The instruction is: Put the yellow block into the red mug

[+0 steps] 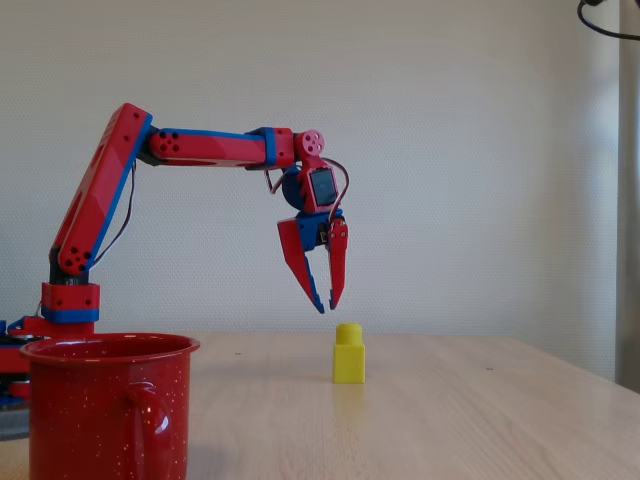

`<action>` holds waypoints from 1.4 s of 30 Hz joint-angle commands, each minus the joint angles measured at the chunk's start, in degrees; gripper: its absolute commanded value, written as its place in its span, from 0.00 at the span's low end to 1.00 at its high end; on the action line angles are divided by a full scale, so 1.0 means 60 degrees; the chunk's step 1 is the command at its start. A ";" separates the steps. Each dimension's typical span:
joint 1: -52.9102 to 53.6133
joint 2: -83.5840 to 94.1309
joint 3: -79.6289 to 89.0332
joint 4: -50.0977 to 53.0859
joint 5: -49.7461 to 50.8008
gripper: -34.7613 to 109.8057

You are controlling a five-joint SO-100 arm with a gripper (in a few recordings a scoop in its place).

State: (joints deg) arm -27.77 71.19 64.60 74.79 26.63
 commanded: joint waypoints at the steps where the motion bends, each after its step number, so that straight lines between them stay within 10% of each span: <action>1: -0.0088 0.0381 -0.0806 -0.0015 0.0000 0.33; 42: -0.0220 -0.0586 -0.0864 0.0029 -0.0103 0.50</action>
State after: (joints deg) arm -27.42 64.60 60.56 74.79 25.49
